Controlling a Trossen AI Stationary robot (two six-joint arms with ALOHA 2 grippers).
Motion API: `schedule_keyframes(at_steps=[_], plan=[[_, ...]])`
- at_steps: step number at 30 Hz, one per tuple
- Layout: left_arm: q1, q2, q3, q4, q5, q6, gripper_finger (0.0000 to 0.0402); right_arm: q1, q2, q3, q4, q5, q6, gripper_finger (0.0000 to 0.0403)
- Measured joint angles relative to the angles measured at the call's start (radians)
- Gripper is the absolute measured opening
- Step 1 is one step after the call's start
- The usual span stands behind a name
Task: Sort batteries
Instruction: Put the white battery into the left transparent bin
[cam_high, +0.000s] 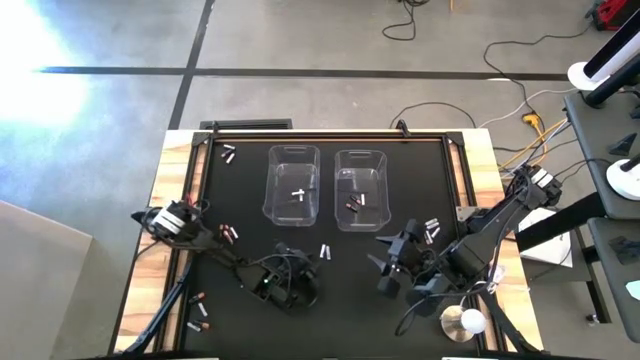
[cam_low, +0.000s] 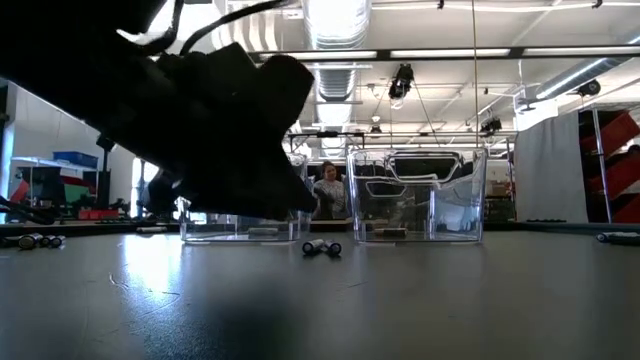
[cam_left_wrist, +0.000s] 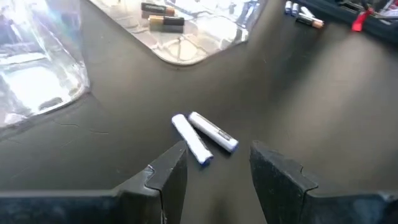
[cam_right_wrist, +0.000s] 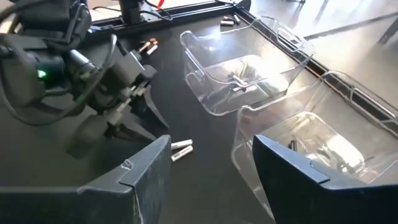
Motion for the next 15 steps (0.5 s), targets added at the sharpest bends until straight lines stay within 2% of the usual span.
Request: schedule_keyframes(at_steps=[4,8,15], plan=[[0.026,0.014,0.000,0.002,-0.020,0.015,0.0152,-0.001,0.000,0.000,0.001,0.000,0.032,0.0219],[0.072,0.033,0.001,0.028,-0.013,0.118,0.0153,-0.001,0.000,0.000,0.006,0.000,0.043,0.0219],[0.089,0.041,0.001,0.028,0.034,0.081,0.0153,-0.001,0.000,0.000,0.008,-0.010,0.092,0.0219]])
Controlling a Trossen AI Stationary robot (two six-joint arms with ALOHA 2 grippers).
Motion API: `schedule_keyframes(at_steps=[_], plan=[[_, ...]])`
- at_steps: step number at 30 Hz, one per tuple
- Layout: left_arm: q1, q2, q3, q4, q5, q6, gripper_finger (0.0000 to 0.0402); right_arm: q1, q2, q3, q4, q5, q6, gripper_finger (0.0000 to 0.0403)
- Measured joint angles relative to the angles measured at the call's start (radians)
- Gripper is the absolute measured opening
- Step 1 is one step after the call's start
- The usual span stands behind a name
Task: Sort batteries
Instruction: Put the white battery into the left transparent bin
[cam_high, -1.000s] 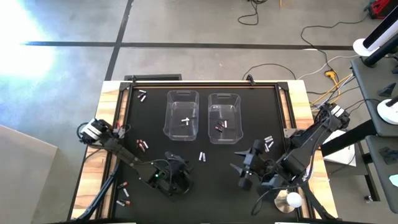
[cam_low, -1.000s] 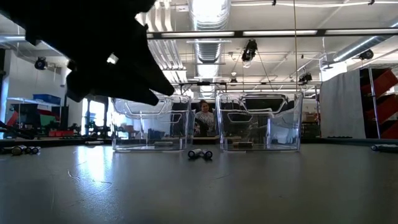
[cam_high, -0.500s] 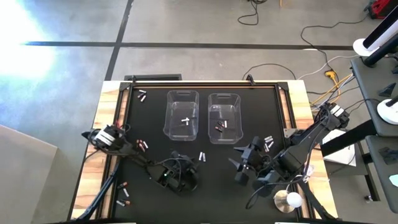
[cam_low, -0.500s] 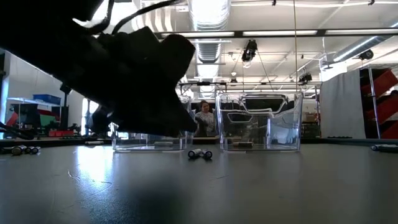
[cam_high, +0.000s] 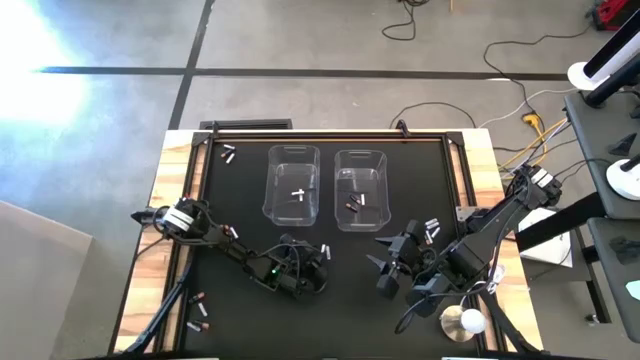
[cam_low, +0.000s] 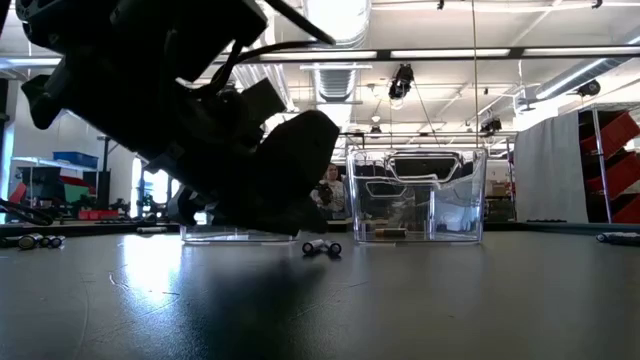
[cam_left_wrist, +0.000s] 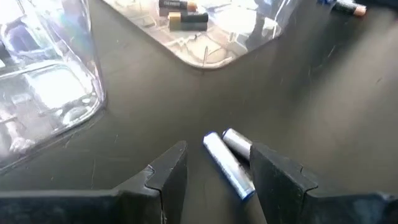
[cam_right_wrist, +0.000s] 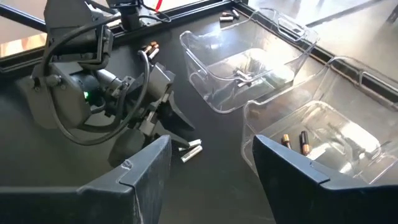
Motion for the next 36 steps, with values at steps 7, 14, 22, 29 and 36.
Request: schedule_keyframes(at_steps=[7,14,22,29,36], plan=[[0.013,0.031,0.001,0.006,0.052,-0.003,0.0153,0.000,0.000,0.000,0.009,0.000,-0.022,0.0219],[0.015,0.043,0.004,-0.025,0.073,0.004,0.0145,0.000,0.000,0.000,0.011,-0.003,-0.018,0.0219],[0.017,0.039,0.005,-0.100,0.159,0.039,0.0034,0.000,0.000,0.000,0.000,-0.004,-0.015,0.0219],[0.016,0.039,0.004,-0.108,0.163,0.046,0.0023,0.000,0.008,-0.057,-0.001,-0.009,0.018,0.0219],[0.014,-0.017,-0.001,-0.140,0.201,0.048,0.0012,0.000,0.021,-0.074,0.000,-0.041,0.043,0.0219]])
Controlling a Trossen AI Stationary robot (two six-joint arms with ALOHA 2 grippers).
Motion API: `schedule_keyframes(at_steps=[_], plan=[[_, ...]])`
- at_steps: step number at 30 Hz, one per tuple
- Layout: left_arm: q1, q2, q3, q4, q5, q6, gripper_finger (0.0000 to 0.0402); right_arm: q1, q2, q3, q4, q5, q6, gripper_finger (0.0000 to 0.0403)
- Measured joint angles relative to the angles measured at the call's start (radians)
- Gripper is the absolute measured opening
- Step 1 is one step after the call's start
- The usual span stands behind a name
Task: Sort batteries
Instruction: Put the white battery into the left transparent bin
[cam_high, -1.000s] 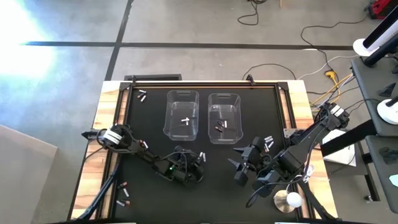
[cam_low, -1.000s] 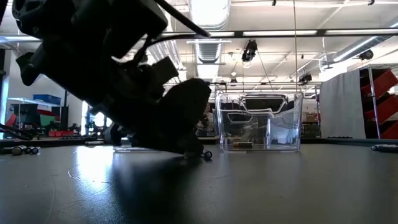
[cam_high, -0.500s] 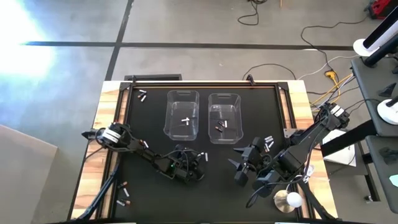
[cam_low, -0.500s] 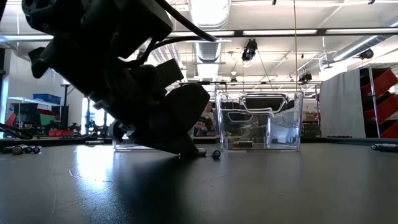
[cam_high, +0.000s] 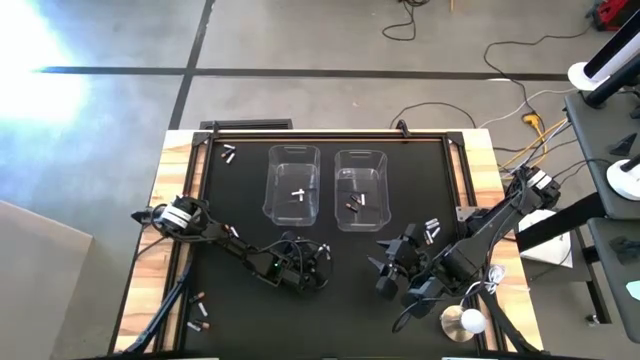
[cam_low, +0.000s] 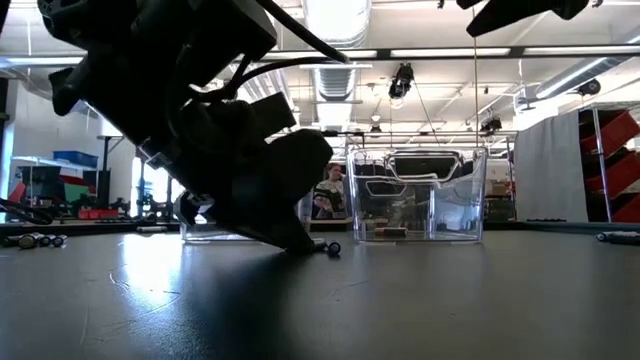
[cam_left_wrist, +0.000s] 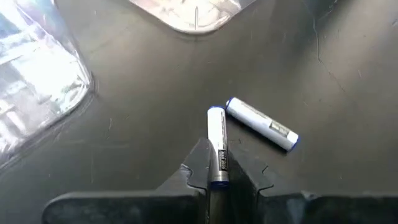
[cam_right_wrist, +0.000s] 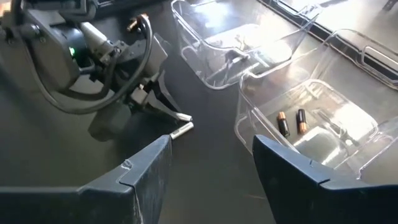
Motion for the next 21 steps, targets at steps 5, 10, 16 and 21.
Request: schedule_keyframes(at_steps=[5,10,16,21], plan=[[-0.002,-0.064,-0.004,-0.060,0.071,0.004,0.0012,-0.003,-0.001,0.000,-0.004,-0.010,0.000,0.0219],[-0.010,-0.146,-0.005,-0.176,0.182,0.029,0.0012,-0.005,-0.002,0.000,-0.008,-0.010,-0.029,0.0219],[-0.028,-0.263,-0.005,-0.271,0.193,0.042,0.0012,-0.006,-0.002,0.000,-0.010,-0.010,-0.104,0.0219],[-0.042,-0.391,-0.004,-0.278,0.191,0.076,0.0012,-0.006,-0.003,0.000,-0.010,-0.010,-0.120,0.0219]])
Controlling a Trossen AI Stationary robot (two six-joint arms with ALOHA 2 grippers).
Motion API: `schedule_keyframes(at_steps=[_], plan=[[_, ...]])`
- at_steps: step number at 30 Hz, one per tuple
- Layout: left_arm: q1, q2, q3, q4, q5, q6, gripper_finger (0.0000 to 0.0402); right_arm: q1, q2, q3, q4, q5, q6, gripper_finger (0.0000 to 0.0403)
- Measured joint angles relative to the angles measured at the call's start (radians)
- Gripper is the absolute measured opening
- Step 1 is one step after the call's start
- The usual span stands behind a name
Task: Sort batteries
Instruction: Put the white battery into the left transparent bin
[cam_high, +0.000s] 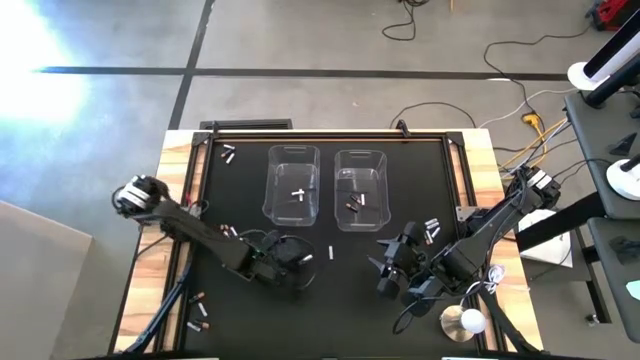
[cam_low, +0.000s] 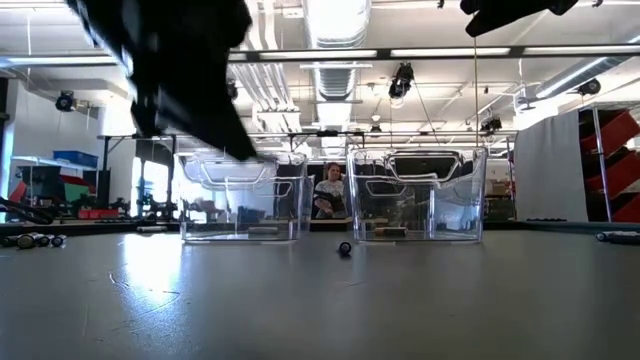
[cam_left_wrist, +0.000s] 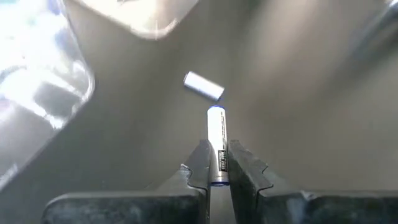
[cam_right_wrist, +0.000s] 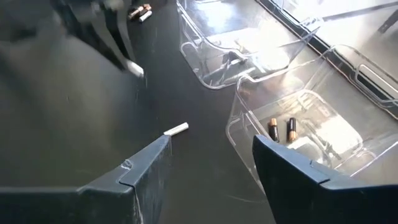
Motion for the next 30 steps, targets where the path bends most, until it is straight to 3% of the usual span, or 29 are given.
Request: schedule_keyframes(at_steps=[8,15,23,30], plan=[[0.091,-0.196,0.002,-0.103,0.012,0.092,0.0014,0.000,0.000,0.005,0.002,-0.012,-0.049,0.0219],[0.353,-0.282,0.003,-0.215,0.149,0.233,0.0014,0.000,-0.040,0.005,-0.008,-0.060,-0.075,0.0219],[0.755,-0.209,0.004,-0.203,0.495,0.556,0.0014,-0.044,-0.137,0.072,-0.150,-0.052,-0.087,0.0219],[0.912,-0.094,0.007,-0.195,0.550,0.794,0.0014,-0.052,-0.217,0.113,-0.287,-0.049,0.030,0.0219]])
